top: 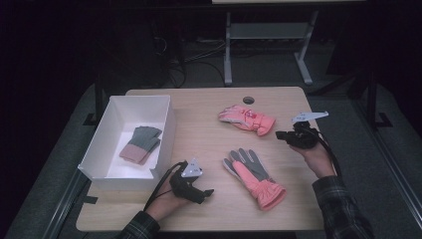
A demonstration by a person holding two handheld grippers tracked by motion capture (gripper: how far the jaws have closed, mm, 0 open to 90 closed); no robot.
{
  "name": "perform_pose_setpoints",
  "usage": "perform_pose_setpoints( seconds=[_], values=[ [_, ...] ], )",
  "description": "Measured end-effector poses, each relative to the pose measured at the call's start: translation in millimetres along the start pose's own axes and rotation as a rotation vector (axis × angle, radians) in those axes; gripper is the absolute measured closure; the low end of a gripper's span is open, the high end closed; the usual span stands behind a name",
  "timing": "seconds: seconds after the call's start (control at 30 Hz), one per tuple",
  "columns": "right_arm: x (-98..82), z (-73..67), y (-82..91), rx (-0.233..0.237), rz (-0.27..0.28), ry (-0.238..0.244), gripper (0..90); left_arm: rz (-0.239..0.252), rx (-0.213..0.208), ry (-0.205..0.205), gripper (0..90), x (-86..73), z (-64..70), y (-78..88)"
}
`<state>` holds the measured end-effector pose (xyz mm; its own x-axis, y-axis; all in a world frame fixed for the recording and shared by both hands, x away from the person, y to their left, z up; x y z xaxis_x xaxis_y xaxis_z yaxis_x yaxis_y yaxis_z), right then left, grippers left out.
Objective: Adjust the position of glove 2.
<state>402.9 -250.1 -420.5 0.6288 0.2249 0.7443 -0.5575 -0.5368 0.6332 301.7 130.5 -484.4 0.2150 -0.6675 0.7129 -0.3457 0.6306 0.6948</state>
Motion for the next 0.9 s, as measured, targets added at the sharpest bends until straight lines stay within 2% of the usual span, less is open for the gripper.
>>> perform_pose_setpoints(
  seconds=[0.1, 0.23, 0.3, 0.37, 0.43, 0.47, 0.5, 0.57, 0.63, 0.7, 0.77, 0.8, 0.83, 0.87, 0.9],
  values=[
    [14.1, 2.2, -9.7, -0.005, 0.0, 0.02, 90.0, 0.0, 0.0, 0.0, 12.7, 0.0, 0.0, 0.0],
    [29.0, 6.5, -25.8, -0.01, 0.009, 0.017, 90.0, 0.0, 0.0, 0.0, 12.7, 0.0, -0.1, 0.0],
    [33.8, 9.9, -32.1, 0.0, 0.033, 0.004, 90.0, -0.005, 0.001, -0.006, 12.7, 0.0, -0.4, 0.3],
    [39.3, 13.6, -39.0, 0.002, 0.018, -0.017, 90.0, -0.005, 0.001, -0.006, 12.7, 0.0, -0.5, 0.3],
    [44.2, 18.1, -44.5, -0.001, 0.051, -0.021, 90.0, -0.003, 0.0, -0.005, 12.7, -0.1, -0.4, 0.2],
    [46.4, 20.2, -46.7, 0.009, 0.03, -0.037, 90.0, 0.001, -0.001, 0.001, 12.7, 0.0, 0.0, -0.1],
    [49.5, 22.6, -50.2, 0.012, 0.02, -0.04, 90.0, -0.001, 0.0, -0.001, 12.6, 0.0, -0.2, 0.1],
    [55.3, 24.4, -55.9, -0.004, 0.046, -0.028, 90.0, -0.003, 0.0, -0.006, 12.7, -0.1, -0.4, 0.2],
    [61.4, 26.8, -62.9, 0.002, 0.012, -0.03, 90.0, -0.003, -0.002, 0.001, 12.7, -0.2, -0.1, 0.1],
    [68.1, 27.7, -68.9, -0.002, 0.005, -0.025, 90.0, -0.003, -0.003, 0.003, 12.6, -0.2, 0.0, 0.1],
    [73.1, 28.6, -74.4, -0.016, 0.02, -0.002, 90.0, 0.001, -0.003, 0.004, 12.7, -0.1, 0.1, -0.1],
    [74.1, 28.7, -77.3, -0.018, 0.029, -0.006, 90.0, 0.0, -0.001, -0.005, 12.6, 0.0, -0.4, 0.0],
    [74.4, 29.3, -80.9, -0.014, 0.02, -0.014, 90.0, 0.002, -0.004, 0.004, 12.6, -0.1, 0.2, -0.2],
    [75.2, 30.5, -86.5, -0.001, -0.02, -0.024, 90.0, 0.002, -0.003, 0.004, 12.7, -0.1, 0.1, -0.2],
    [75.3, 30.1, -91.0, -0.004, -0.034, -0.016, 90.0, 0.002, -0.004, 0.003, 12.7, -0.1, 0.1, -0.2]
  ],
)
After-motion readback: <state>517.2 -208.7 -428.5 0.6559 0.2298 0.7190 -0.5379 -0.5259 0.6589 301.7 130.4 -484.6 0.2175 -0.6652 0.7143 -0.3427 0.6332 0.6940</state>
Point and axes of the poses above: each handheld gripper's, and its own axes: y roughly backward along the jaws, x roughly out of its top, z roughly to its right, the point moved 1 cm from there along -y, roughly forward along the jaws, and after that the axes turned 8 degrees about -y, right-handed, at the moved point
